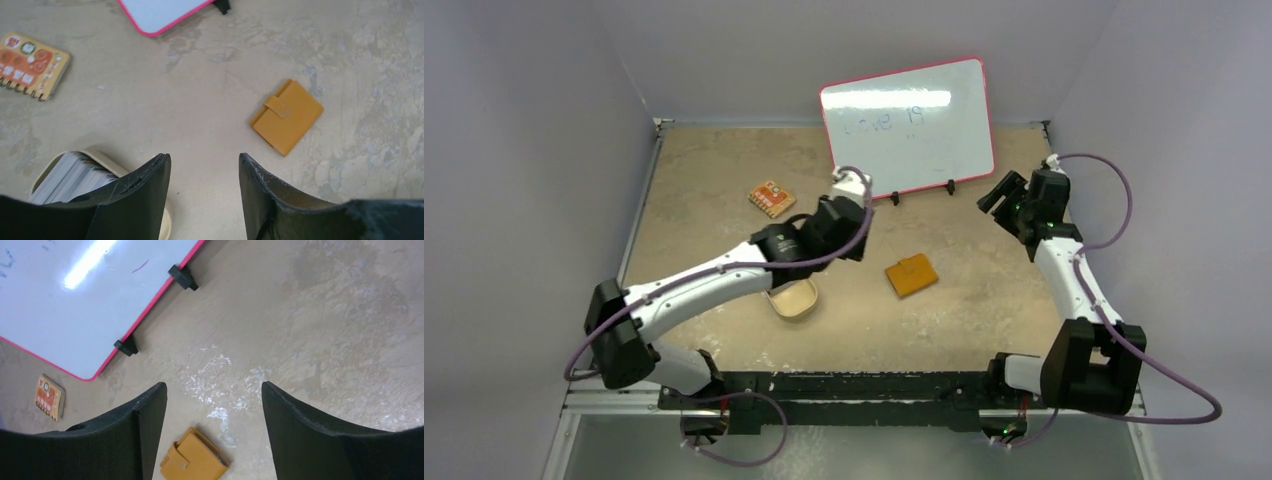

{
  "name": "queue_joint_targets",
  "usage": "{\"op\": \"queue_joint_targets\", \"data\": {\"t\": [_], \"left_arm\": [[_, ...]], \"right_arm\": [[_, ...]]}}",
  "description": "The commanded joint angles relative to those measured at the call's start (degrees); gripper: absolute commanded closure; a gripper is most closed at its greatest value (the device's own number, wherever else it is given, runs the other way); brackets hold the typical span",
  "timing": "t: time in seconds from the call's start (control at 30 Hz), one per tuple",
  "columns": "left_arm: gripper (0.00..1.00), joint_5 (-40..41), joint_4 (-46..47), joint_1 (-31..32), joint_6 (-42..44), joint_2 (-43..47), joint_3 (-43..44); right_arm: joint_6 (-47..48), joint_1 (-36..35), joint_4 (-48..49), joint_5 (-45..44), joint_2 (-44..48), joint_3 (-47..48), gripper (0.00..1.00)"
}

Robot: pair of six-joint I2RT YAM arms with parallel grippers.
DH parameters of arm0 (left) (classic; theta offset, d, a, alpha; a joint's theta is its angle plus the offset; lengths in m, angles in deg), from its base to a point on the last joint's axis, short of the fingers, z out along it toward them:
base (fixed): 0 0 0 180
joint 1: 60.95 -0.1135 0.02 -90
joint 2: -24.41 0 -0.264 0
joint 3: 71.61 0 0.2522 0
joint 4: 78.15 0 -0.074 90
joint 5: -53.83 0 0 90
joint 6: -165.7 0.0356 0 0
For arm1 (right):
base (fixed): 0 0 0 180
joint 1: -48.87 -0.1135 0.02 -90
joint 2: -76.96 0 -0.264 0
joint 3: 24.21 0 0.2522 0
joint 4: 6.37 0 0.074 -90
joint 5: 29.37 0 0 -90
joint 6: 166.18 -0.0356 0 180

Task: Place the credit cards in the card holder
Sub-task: Move the card holder to the center of the board, then open the card holder at the center of the board.

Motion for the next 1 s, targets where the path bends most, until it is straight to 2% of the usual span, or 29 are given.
{"op": "queue_joint_targets", "data": {"t": [0.0, 0.1, 0.13, 0.2, 0.3, 0.6, 0.87, 0.97], "left_arm": [[0.48, 11.25, 4.62, 9.24, 4.61, -7.75, 6.73], [0.50, 15.36, 5.52, 14.54, 8.10, -16.69, 10.95], [0.54, 16.04, 5.07, 15.35, 8.23, -19.68, 12.36], [0.59, 15.39, 5.45, 16.42, 8.12, -24.19, 14.01], [0.59, 13.94, 8.42, 18.39, 9.52, -29.00, 14.30], [0.52, 13.08, 11.97, 19.92, 11.60, -36.00, 15.44], [0.48, 10.57, 14.16, 19.96, 12.65, -39.77, 15.02], [0.48, 12.11, 14.94, 19.90, 12.70, -41.09, 15.22]], "right_arm": [[1.27, 4.64, 3.05, 5.36, -1.09, 1.32, 0.28], [0.60, 6.92, 4.60, 7.99, -1.51, 0.25, 0.28], [0.58, 7.33, 4.76, 8.40, -1.53, 0.04, 0.28], [0.70, 8.27, 4.78, 9.17, -1.43, -0.31, 0.28], [1.09, 9.41, 4.75, 9.78, -0.69, -0.89, 0.28], [1.72, 11.57, 4.95, 11.97, 0.45, -2.12, 0.28], [1.93, 11.75, 5.20, 11.74, 0.46, -2.94, 0.29], [1.98, 11.75, 5.56, 11.39, 0.81, -3.52, 0.29]]}}
